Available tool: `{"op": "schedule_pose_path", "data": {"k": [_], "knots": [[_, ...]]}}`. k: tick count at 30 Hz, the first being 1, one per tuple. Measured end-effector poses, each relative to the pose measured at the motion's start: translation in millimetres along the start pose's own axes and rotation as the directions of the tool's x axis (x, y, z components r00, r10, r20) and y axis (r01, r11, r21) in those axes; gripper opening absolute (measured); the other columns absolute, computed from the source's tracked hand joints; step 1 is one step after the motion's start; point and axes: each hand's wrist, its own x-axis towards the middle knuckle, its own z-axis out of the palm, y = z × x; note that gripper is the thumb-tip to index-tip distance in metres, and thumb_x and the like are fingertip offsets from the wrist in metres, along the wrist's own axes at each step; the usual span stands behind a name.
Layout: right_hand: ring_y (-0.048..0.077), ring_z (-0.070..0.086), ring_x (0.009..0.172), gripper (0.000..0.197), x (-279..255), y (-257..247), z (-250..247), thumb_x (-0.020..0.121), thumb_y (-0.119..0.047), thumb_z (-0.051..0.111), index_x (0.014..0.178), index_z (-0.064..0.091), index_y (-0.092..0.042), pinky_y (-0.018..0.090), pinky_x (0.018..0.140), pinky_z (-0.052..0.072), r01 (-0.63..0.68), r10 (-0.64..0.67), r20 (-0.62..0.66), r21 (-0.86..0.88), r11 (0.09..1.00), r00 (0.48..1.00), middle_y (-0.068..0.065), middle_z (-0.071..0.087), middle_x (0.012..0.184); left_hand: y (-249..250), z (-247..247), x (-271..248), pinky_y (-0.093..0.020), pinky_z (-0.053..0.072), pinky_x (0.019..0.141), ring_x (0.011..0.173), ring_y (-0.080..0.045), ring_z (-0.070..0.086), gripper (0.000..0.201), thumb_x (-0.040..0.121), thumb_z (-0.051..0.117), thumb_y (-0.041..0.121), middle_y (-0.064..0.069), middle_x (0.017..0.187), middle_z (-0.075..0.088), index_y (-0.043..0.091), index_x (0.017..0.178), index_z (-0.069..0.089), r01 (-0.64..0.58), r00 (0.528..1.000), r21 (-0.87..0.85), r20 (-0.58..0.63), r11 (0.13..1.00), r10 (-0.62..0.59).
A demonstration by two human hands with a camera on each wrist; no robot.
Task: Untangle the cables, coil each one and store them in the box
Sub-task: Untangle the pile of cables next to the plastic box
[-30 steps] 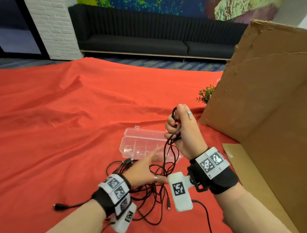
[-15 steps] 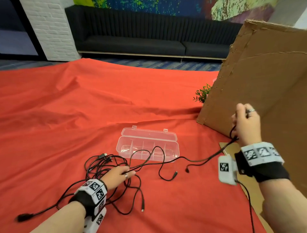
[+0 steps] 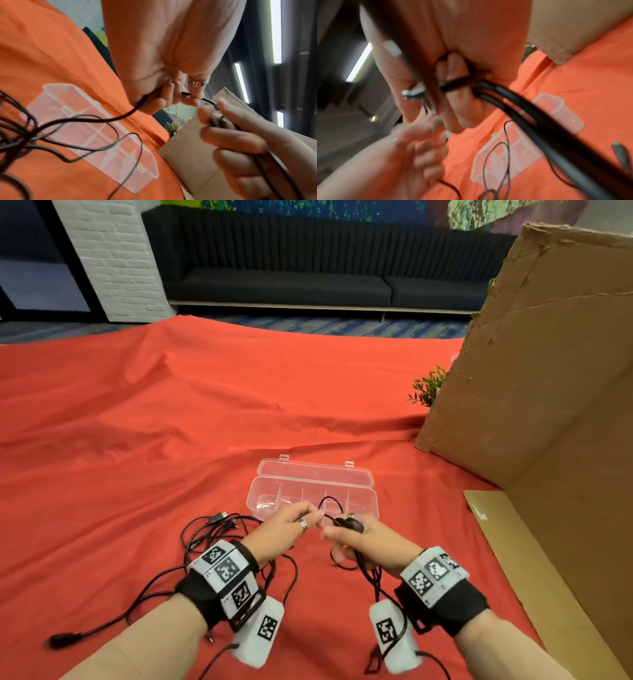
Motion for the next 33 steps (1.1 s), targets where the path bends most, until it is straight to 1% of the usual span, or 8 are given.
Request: {"op": "schedule_pose_path", "data": {"k": [5, 9, 12, 15, 19, 23, 26, 33], "knots": [[0.005, 0.023, 0.04, 0.026, -14, -7, -50, 0.091, -0.028, 0.054, 0.068, 0.045, -0.02, 0.016, 0.039, 0.015, 0.092, 0.037, -0.34, 0.355, 0.93, 0.94, -0.011, 0.028, 0.044, -43, -28, -10, -0.02, 0.038, 0.076, 0.083, -0.006, 0.053, 0.016, 0.092, 0.052, 0.038, 0.012, 0.081, 0.051, 0.029, 0.078, 0.052, 0.112, 0.992, 0.402, 0.011, 0.909, -0.127], [0.011, 0.035, 0.047, 0.028, -25, 2, -102, 0.094, -0.024, 0.052, 0.067, 0.049, -0.015, 0.018, 0.037, 0.026, 0.039, 0.047, -0.826, 0.083, 0.996, 0.561, 0.002, 0.038, 0.057, -81, -36, -25, -0.039, 0.031, 0.093, 0.119, -0.015, 0.033, 0.019, 0.081, 0.063, 0.043, 0.014, 0.117, 0.038, 0.041, 0.079, 0.045, 0.311, 0.94, 0.7, -0.128, 0.642, -0.316], [0.027, 0.05, 0.076, 0.032, -33, 22, -133, 0.096, -0.026, 0.047, 0.085, 0.055, 0.003, 0.032, 0.069, 0.037, -0.213, -0.026, -0.926, -0.114, 0.97, 0.378, 0.019, 0.051, 0.076, -98, -35, -31, -0.048, 0.032, 0.101, 0.129, -0.022, 0.025, 0.044, 0.076, 0.068, 0.043, 0.011, 0.137, 0.027, 0.042, 0.113, 0.045, 0.363, 0.903, 0.716, -0.111, 0.597, -0.415], [0.04, 0.053, 0.107, 0.037, -32, 54, -145, 0.092, -0.036, 0.052, 0.114, 0.054, -0.005, 0.04, 0.091, 0.04, -0.571, 0.177, -0.877, -0.127, 0.811, 0.446, 0.023, 0.06, 0.111, -104, -29, -30, -0.049, 0.033, 0.104, 0.132, -0.024, 0.026, 0.061, 0.074, 0.069, 0.045, 0.009, 0.141, 0.024, 0.042, 0.126, 0.036, 0.388, 0.901, 0.72, -0.164, 0.575, -0.402], [0.034, 0.027, 0.135, 0.081, -26, 68, -125, 0.082, -0.052, 0.06, 0.145, 0.022, -0.017, 0.053, 0.105, 0.025, -0.797, 0.213, -0.862, -0.294, 0.528, 0.459, 0.015, 0.03, 0.146, -106, -20, -24, -0.045, 0.035, 0.101, 0.125, -0.02, 0.033, 0.059, 0.074, 0.069, 0.046, 0.007, 0.134, 0.034, 0.033, 0.12, 0.035, 0.407, 0.912, 0.685, -0.261, 0.604, -0.317], [0.023, 0.043, 0.124, 0.051, 6, 55, -71, 0.091, -0.04, 0.051, 0.137, 0.038, -0.023, 0.045, 0.1, 0.034, -0.527, -0.063, -0.696, -0.595, 0.607, 0.715, 0.003, 0.047, 0.132, -108, -16, -19, -0.045, 0.035, 0.102, 0.127, -0.021, 0.041, 0.064, 0.081, 0.065, 0.036, 0.005, 0.135, 0.041, 0.036, 0.133, 0.028, 0.374, 0.922, 0.686, -0.204, 0.624, -0.328], [0.015, 0.058, 0.105, 0.044, 39, 57, -25, 0.092, -0.035, 0.051, 0.131, 0.042, -0.019, 0.035, 0.096, 0.044, -0.38, 0.113, -0.491, -0.487, 0.786, 0.864, -0.003, 0.058, 0.114, -110, -15, -17, -0.039, 0.041, 0.098, 0.113, -0.021, 0.054, 0.047, 0.087, 0.058, 0.029, 0.001, 0.118, 0.056, 0.034, 0.129, 0.038, 0.367, 0.922, 0.658, -0.166, 0.658, -0.349], [0.02, 0.056, 0.08, 0.043, 78, 77, 18, 0.091, -0.02, 0.055, 0.129, 0.038, -0.011, 0.025, 0.069, 0.041, -0.348, 0.33, -0.482, 0.056, 0.936, 0.812, 0.005, 0.059, 0.092, -106, -18, -25, -0.013, 0.035, 0.06, 0.062, -0.004, 0.043, 0.021, 0.087, 0.06, 0.021, 0.011, 0.075, 0.046, 0.031, 0.1, 0.046, 0.247, 0.968, 0.521, -0.091, 0.817, -0.235]]}}
